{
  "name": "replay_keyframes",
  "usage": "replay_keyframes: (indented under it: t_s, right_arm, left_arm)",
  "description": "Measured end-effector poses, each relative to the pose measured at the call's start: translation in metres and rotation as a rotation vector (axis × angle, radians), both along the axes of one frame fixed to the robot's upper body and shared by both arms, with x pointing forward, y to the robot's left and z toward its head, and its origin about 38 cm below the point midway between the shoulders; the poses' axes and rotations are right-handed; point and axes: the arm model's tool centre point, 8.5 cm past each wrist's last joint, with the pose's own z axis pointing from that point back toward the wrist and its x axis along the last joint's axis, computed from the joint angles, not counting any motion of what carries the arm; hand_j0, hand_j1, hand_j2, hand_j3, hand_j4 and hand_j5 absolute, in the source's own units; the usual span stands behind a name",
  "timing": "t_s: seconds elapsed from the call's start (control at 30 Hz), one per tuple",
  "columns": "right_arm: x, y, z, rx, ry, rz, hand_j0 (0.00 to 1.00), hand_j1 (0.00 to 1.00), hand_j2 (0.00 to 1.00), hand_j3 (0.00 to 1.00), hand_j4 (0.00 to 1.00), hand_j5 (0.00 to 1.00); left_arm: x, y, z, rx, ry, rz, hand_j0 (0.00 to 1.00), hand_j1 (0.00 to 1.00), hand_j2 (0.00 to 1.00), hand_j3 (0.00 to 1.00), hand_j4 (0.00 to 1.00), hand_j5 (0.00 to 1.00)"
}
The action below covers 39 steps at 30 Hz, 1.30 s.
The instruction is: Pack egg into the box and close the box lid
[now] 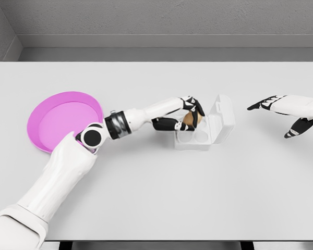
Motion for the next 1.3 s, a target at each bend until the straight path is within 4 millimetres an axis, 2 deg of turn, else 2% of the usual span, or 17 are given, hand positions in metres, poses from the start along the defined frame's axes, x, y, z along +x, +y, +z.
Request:
replay_keyframes:
  t_s: [0.3, 0.53, 1.3]
  right_arm:
    - [0.000, 0.000, 0.001, -0.001, -0.001, 0.001, 1.00, 1.00, 1.00, 1.00, 1.00, 1.00]
    - [0.000, 0.000, 0.000, -0.001, 0.001, 0.001, 1.00, 1.00, 1.00, 1.00, 1.00, 1.00]
    - [-0.001, 0.002, -0.002, -0.002, 0.007, 0.007, 1.00, 1.00, 1.00, 1.00, 1.00, 1.00]
  left_arm:
    - [-0.001, 0.004, -0.003, -0.094, 0.067, 0.016, 0.26, 0.26, 0.26, 0.26, 0.26, 0.26]
    - [-0.003, 0.007, -0.017, -0.090, 0.110, 0.031, 0.26, 0.26, 0.26, 0.26, 0.26, 0.26]
    - [-0.005, 0.004, -0.024, -0.088, 0.131, 0.028, 0.26, 0.26, 0.26, 0.26, 0.26, 0.26]
